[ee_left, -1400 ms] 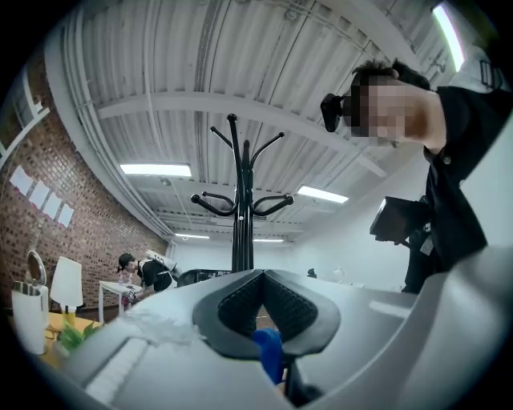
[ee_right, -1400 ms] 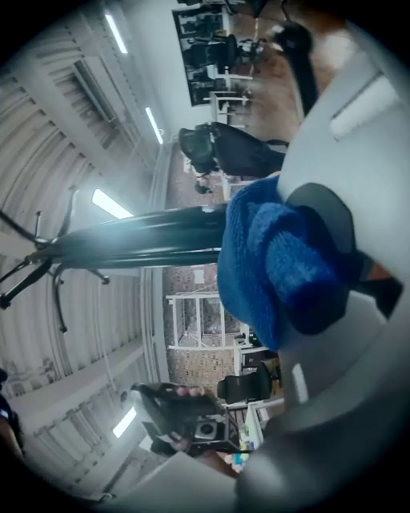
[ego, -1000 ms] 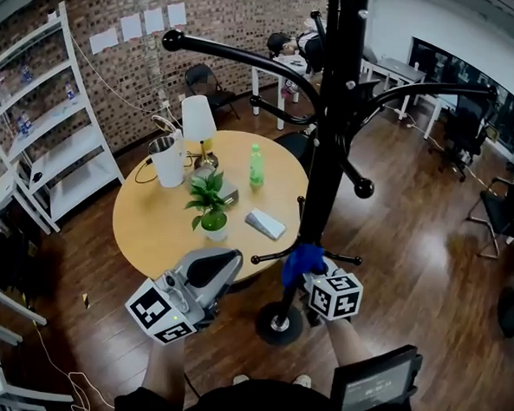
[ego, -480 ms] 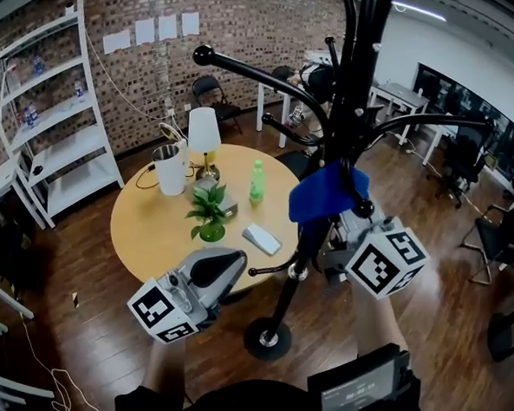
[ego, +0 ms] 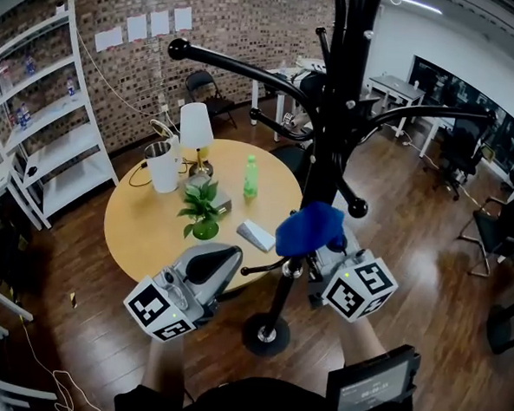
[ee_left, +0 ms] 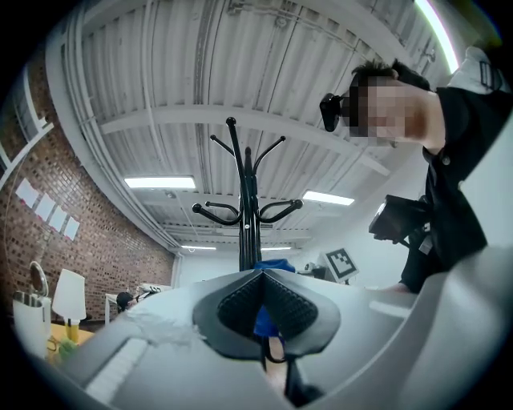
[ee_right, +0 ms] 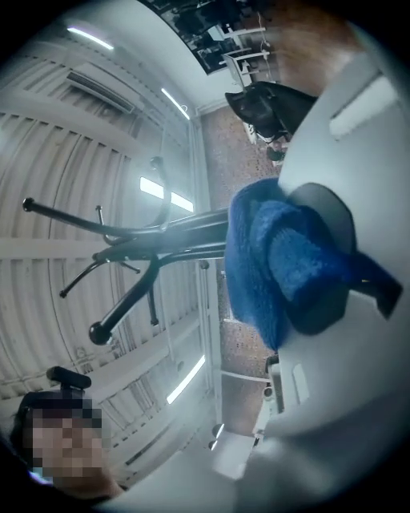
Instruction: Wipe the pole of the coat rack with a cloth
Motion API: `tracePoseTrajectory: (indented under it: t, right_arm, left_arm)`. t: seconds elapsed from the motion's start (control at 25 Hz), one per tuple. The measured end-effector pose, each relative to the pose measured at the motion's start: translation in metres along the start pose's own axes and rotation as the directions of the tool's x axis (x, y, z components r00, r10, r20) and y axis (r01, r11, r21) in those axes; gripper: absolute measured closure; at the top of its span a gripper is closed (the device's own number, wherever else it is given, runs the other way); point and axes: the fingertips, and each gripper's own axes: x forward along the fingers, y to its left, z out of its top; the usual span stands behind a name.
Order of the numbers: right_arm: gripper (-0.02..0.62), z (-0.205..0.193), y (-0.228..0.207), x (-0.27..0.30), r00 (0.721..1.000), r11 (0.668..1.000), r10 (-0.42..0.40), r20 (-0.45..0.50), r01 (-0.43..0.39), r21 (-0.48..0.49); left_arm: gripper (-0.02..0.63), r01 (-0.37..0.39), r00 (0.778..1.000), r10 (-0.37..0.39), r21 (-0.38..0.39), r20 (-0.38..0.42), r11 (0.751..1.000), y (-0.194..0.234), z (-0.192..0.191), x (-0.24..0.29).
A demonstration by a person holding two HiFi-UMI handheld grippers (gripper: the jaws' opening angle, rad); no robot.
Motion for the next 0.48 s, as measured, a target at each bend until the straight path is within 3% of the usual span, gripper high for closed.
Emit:
tracePoseTrajectory:
  t: [0.24, 0.48]
  right_arm:
    - [0.574, -0.102, -0.015, -0.022, 0.991, 0.999, -0.032, -0.131, 0.036, 0.026]
    - [0.574, -0.186, -0.025, -0.04, 0.946, 0.994, -0.076, -0.315, 0.096, 0.049]
  left_arm:
    - [0.614, 0.018, 0.999, -0.018, -0.025, -0.028, 1.0, -0.003, -0.013, 0.008]
    - [0.614, 0.022, 0.999, -0.024, -0.037, -0.041, 0.999, -0.006, -0.017, 0.01]
